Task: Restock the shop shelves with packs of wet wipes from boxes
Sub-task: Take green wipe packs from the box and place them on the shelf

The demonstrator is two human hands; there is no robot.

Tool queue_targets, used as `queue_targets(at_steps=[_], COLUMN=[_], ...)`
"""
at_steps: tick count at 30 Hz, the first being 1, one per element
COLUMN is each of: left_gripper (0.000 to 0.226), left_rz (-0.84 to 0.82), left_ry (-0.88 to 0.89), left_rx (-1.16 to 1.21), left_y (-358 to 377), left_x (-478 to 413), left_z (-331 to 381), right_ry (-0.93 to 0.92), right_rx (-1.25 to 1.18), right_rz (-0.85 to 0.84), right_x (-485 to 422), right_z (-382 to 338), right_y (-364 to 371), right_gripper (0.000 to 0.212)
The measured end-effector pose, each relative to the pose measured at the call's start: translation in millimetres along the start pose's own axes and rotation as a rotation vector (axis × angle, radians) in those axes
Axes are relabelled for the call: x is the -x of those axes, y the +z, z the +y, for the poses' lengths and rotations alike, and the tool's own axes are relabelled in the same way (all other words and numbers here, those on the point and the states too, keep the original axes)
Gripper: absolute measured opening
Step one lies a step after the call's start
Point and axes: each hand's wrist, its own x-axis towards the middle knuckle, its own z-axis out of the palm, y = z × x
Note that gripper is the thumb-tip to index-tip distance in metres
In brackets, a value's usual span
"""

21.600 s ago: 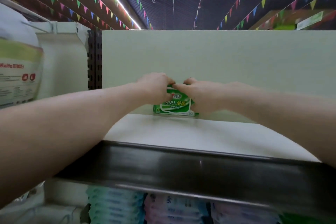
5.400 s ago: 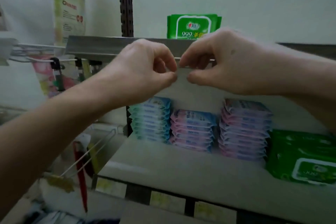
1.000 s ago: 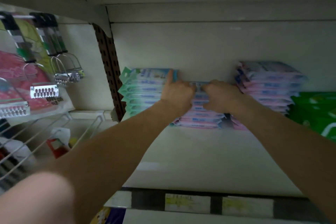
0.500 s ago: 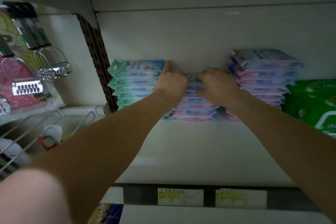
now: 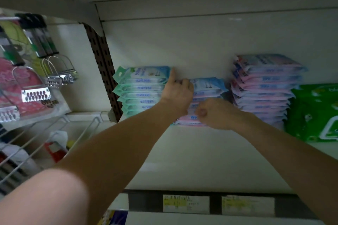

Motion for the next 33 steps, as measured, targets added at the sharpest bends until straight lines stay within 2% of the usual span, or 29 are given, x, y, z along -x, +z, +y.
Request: queue_targets(at_steps=[2,4,7,11,17,20,22,26,30,33], left_gripper=[0.082,0.076,0.069,0.072,0.084,0.077,0.076,0.084,0.114,0.115], left_rz=[0.012,0.026,0.04,0.038,0.041,0.045,0.041,0.005,-0.039,-0.03], left_ry=[-0.006,-0.023,-0.046,-0.033,0.01,0.016,-0.011,-0.024,-0.071,-0.119], left_rx=[-0.019,-0.023,-0.027,-0.016,-0.066,-0.094,-0.088,-0.061,-0.126,-0.145], left_y=[6,11,18,20,17,15,15,12,12,14], left_x=[1,3,2,-1,1,1,1,3,4,7], left_z=[3,5,8,6,1,1,3,4,14,23], right_ry=[0.004,0.049,0.092,0.112,0.073,0.057,0.062,0.054,0.028,0.037], right_rx=[0.062,0.057,-0.022,-0.063,-0.003,0.067,0.1,0.135,0.056,0.027], right_rz=[-0.218,-0.287,-0.198,-0.136,-0.2,-0.284,-0.266,-0.205,-0.179,-0.192], right_x=[-4,-9,-14,-19,-12,-12,-13,-6,-2,-3], right_z=[5,13,24,31,21,18,18,16,13,17], right_y=[9,14,17,20,29,44,49,50,45,36], right_gripper=[0.019,0.026,0.037,0.036,0.032,0.028,0.028,0.03,0.038,0.037])
